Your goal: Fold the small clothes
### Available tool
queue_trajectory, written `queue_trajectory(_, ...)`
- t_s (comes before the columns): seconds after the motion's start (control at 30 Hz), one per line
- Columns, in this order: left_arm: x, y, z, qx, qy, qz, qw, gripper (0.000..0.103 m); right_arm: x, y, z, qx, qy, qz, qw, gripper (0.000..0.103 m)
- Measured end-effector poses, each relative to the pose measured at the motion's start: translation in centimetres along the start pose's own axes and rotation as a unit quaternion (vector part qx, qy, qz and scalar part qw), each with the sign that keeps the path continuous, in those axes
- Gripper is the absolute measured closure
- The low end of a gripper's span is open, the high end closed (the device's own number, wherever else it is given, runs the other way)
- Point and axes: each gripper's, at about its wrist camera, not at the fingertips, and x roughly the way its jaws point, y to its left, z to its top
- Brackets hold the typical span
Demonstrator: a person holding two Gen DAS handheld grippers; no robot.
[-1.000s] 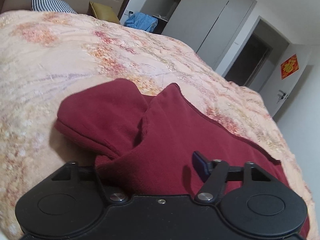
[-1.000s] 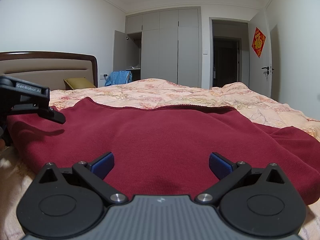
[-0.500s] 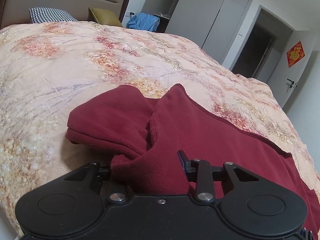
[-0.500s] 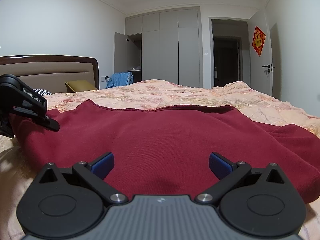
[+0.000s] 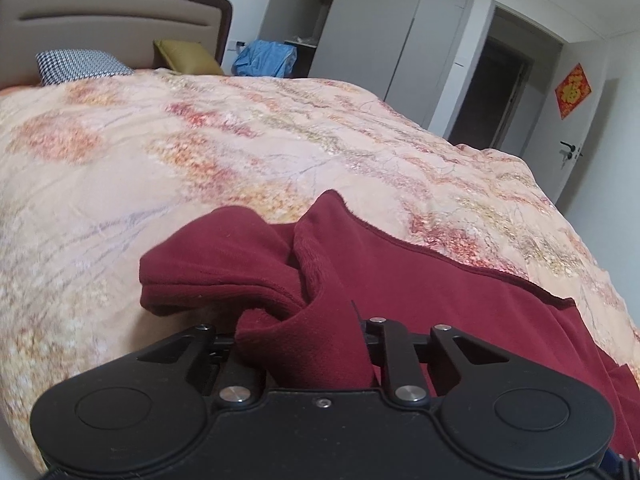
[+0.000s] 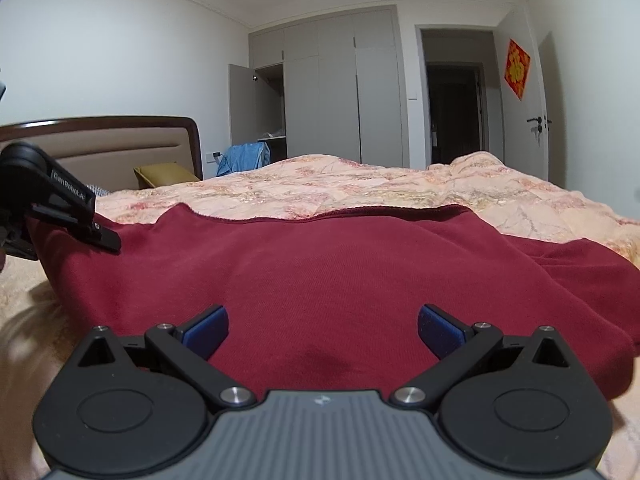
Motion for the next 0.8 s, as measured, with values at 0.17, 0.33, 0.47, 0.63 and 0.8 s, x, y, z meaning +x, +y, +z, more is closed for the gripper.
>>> queue_trajectory(0.17, -0.5, -1.3, 0.7, 0.027, -0.009, -0.004, 0.9996, 0.088, -2.0, -1.0, 0.6, 0.023, 0.002, -0.009, 1.000, 0.000)
queue_trajectory(0.33, -1.2, -3.7, 1.5, 0.068, -0.025, -0.016, 0.9972, 0.090, -4.1, -2.6, 1.0, 0.025, -0.003, -0.049, 0.998, 0.000)
queue_trajectory(0.47, -1.9, -6.8, 2.0, 0.107, -0.037, -0.038, 0.9928, 0.091, -5.4, -4.4, 1.2, 0.044, -0.015, -0.082, 0.996, 0.000)
queue_trajectory(0.63, -2.5, -11.7, 1.8, 0.147, -0.042, -0.084, 0.9847, 0.091, -6.7, -6.2, 1.3, 0.062, -0.025, -0.112, 0.991, 0.000)
queue_trajectory(0.8, -3.1, -16.6, 0.2, 0.175, -0.036, -0.143, 0.9734, 0.091, -7.7, -7.9, 1.2, 0.082, -0.030, -0.142, 0.986, 0.000)
